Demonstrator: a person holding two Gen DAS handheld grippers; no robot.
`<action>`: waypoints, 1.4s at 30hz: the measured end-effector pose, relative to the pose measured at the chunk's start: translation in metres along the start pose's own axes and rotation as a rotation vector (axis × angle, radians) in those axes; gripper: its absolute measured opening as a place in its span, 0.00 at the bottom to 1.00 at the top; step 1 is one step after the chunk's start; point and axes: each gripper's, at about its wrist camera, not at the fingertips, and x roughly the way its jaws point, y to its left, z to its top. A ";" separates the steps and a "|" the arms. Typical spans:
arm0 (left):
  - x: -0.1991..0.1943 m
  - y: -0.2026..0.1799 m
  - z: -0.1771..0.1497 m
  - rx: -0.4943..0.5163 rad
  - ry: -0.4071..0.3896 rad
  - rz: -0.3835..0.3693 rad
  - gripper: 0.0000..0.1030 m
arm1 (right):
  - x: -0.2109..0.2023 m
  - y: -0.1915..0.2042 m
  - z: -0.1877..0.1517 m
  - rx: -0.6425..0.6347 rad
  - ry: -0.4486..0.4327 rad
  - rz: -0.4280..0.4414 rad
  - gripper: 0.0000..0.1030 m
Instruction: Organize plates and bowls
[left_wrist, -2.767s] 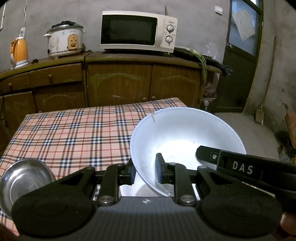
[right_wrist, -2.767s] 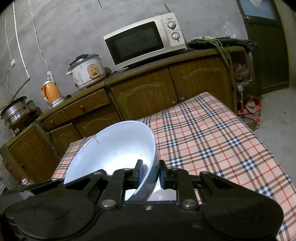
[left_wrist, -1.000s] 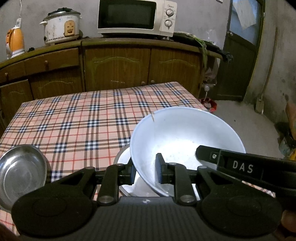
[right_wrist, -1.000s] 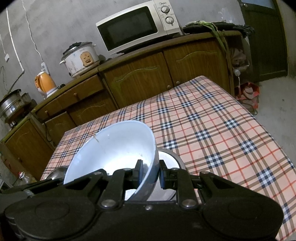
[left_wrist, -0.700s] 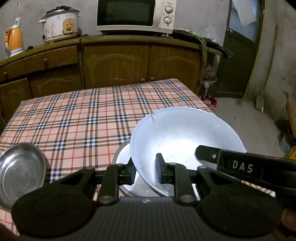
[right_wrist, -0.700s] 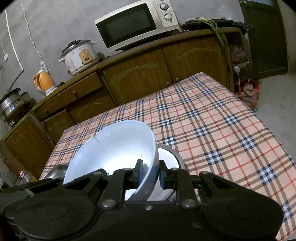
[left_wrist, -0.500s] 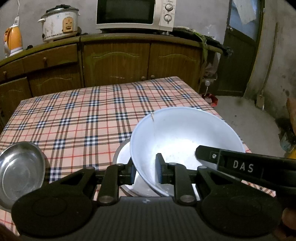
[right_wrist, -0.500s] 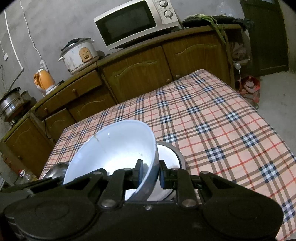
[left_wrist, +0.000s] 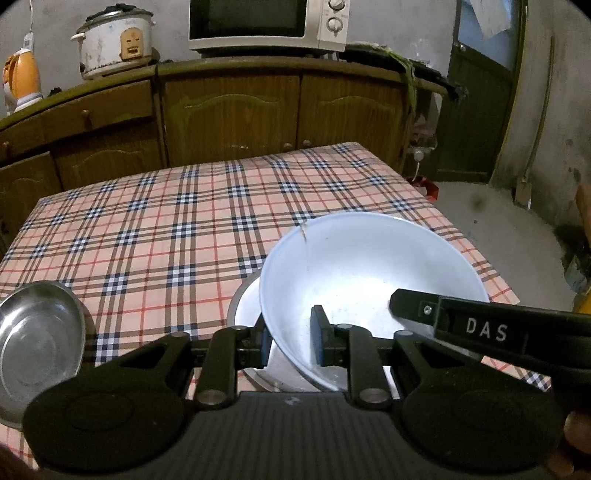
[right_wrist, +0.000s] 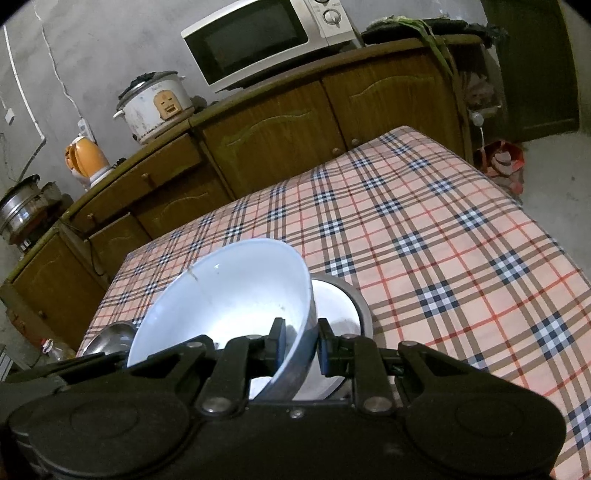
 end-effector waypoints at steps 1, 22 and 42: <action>0.001 0.000 0.000 0.002 0.003 0.001 0.21 | 0.002 -0.001 0.000 0.002 0.003 0.000 0.23; 0.028 0.010 -0.006 0.002 0.058 0.026 0.21 | 0.038 -0.007 -0.009 0.009 0.058 0.009 0.23; 0.049 0.015 -0.010 0.002 0.096 0.026 0.22 | 0.062 -0.011 -0.016 0.001 0.092 0.006 0.23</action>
